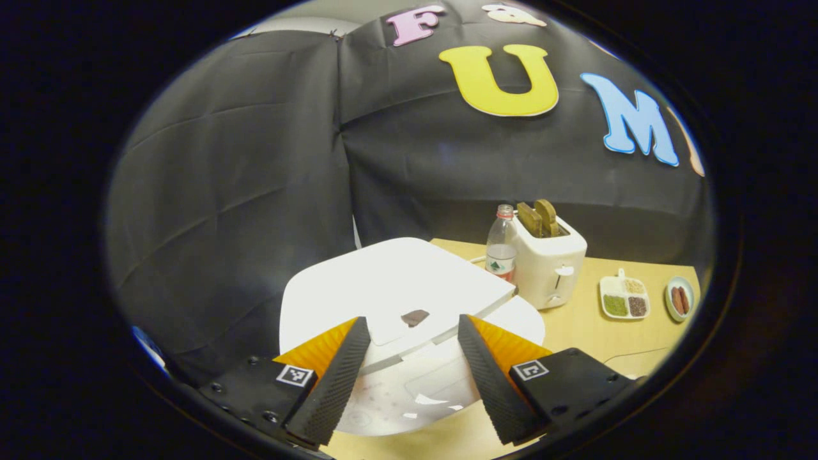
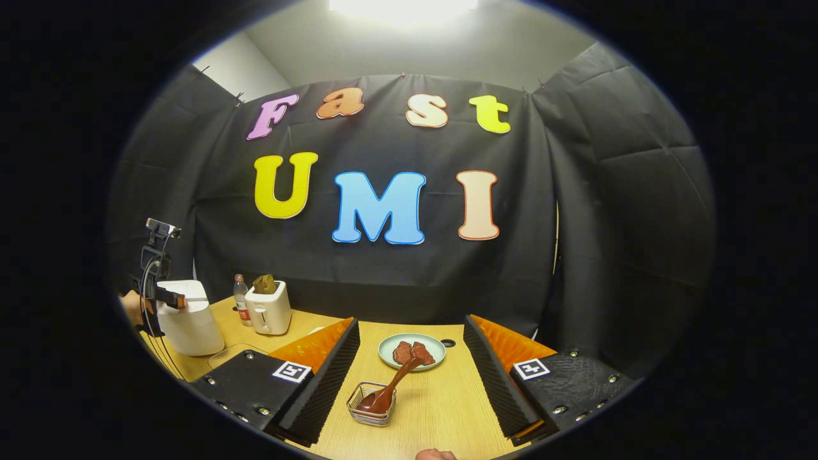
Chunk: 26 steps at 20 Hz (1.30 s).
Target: Close the left gripper, press the button to open the rice cooker; take a wooden spoon from the chopstick holder with the right hand, scoop a spoonful of rice and pour it into the rice cooker, then put the wooden spoon back into the chopstick holder.
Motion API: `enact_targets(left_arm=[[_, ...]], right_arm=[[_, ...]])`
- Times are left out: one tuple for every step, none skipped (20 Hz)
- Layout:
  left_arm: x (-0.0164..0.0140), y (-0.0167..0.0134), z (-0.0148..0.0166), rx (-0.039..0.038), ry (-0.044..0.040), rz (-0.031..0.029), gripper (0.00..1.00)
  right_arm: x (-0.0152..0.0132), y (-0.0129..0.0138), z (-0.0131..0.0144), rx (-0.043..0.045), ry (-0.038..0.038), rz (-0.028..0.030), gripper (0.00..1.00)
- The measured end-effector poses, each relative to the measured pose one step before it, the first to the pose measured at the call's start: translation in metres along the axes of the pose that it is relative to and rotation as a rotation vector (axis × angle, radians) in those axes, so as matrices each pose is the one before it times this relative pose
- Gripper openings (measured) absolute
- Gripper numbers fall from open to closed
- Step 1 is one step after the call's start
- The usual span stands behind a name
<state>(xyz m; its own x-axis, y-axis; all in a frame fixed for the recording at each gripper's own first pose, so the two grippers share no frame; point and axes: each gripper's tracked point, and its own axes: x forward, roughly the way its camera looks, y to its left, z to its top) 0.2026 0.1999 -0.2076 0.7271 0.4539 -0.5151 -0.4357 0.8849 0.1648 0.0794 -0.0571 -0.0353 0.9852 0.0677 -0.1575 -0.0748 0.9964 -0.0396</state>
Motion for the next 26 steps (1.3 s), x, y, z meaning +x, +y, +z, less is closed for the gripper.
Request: enact_targets(left_arm=[[-0.00149,0.00063,-0.00134,-0.02378,0.01154,-0.00747,0.97],[0.00003,0.00109,-0.00159,-0.03461,0.01472,-0.00907,0.97],[-0.00066,0.00087,-0.00194,-0.02565,0.01253,-0.00882,0.97],[-0.00020,0.00087,-0.00182,-0.00800,0.01111,-0.00854,0.98],[0.00030,-0.00022,-0.00157,-0.00847,0.00495,-0.00819,0.98],[-0.00056,-0.00240,0.00171,-0.03318,0.00493,-0.01255,0.94],[0.00015,-0.00041,-0.00294,-0.01707,0.00732,-0.00869,0.99],[-0.00045,0.00048,0.00009,-0.01246,0.00907,-0.00897,0.99],[-0.00070,0.00080,-0.00098,0.00081,0.00684,-0.01017,0.99],[0.00000,-0.00164,0.00356,0.00987,-0.00475,-0.00981,0.99],[-0.00053,0.00037,0.00099,0.02833,-0.00440,-0.00964,0.97],[0.00038,-0.00069,0.00255,0.02625,-0.01158,-0.00691,0.96],[-0.00316,0.00007,-0.00181,0.02614,-0.00316,-0.00074,0.96],[-0.00457,-0.00035,0.00237,0.02923,-0.02466,-0.00487,0.96],[-0.00909,-0.00130,0.00820,0.03190,-0.04430,-0.00453,0.96],[-0.01005,-0.00434,0.01241,0.02932,-0.05393,-0.01744,0.97],[-0.01667,-0.00476,0.01494,0.02195,-0.05522,-0.02174,0.96],[-0.01634,-0.00631,0.01732,0.01371,-0.05463,-0.02817,0.96],[-0.01448,-0.00816,0.01538,-0.00046,-0.04604,-0.02476,0.96],[-0.01544,-0.00774,0.01354,-0.00135,-0.04020,-0.02619,0.97],[-0.01166,-0.00621,0.00855,0.00465,-0.02504,-0.02204,0.97],[-0.01042,-0.00624,0.00910,-0.00076,-0.02170,-0.02105,0.98],[-0.01173,-0.00620,0.00773,-0.00829,-0.01915,-0.02198,0.98],[-0.01257,-0.00675,0.00678,-0.01583,-0.01212,-0.02307,0.98],[-0.01285,-0.00557,0.00855,-0.01348,-0.01889,-0.01530,0.98],[-0.01520,-0.00494,0.00886,-0.00852,-0.01911,-0.01253,0.98]], right_arm=[[0.00046,0.00235,0.00105,0.00164,-0.00020,0.00375,0.99],[0.00040,0.00234,-0.00024,0.00403,-0.00150,0.00462,0.99],[0.00144,0.00218,0.00077,0.00458,-0.00147,0.00449,0.99],[0.00072,0.00205,0.00041,0.00184,-0.00041,0.00400,0.99],[0.00031,0.00220,-0.00084,0.00002,0.00126,0.00335,0.99],[0.00086,0.00206,0.00020,-0.00028,-0.00036,0.00347,0.99],[0.00051,0.00197,0.00022,0.00153,-0.00083,0.00153,0.99],[-0.00079,0.00181,0.00055,0.00520,-0.00046,0.00187,0.99],[-0.00039,0.00369,0.00102,0.00919,-0.00254,0.00644,0.99],[-0.00016,0.00555,0.00100,0.00864,-0.00255,0.00733,0.99],[-0.00006,0.00355,0.00135,0.00416,-0.00505,0.00312,0.99],[0.00062,0.00330,0.00173,0.00345,-0.00417,0.00449,0.99],[-0.00026,0.00538,0.00267,0.00137,-0.00324,0.00936,0.99],[-0.00142,0.00451,0.00240,-0.00098,-0.00573,0.00537,0.99],[-0.00066,0.00363,0.00456,-0.00129,-0.01060,0.00167,0.99],[-0.00068,0.00395,0.00513,0.00181,-0.01242,0.00338,0.99],[-0.00149,0.00729,0.00437,0.00338,-0.00975,0.01044,0.99],[-0.00130,0.00505,0.00273,0.00129,-0.00637,0.00585,0.99],[-0.00103,0.00432,0.00291,-0.00106,-0.00559,0.00375,0.99],[-0.00122,0.00331,0.00229,-0.00069,-0.00487,0.00061,0.99],[-0.00110,0.00413,0.00337,0.00008,-0.00599,0.00172,0.99],[-0.00219,0.00499,0.00255,-0.00048,-0.01293,0.00016,0.99],[-0.00078,0.00375,0.00194,0.00065,-0.00973,-0.00129,0.99],[-0.00201,0.00525,-0.00046,0.00333,-0.00301,0.00443,0.99],[-0.00142,0.00520,-0.00076,0.00313,-0.00373,0.00341,0.99],[-0.00153,0.00371,0.00027,-0.00210,-0.00646,-0.00092,0.99]])
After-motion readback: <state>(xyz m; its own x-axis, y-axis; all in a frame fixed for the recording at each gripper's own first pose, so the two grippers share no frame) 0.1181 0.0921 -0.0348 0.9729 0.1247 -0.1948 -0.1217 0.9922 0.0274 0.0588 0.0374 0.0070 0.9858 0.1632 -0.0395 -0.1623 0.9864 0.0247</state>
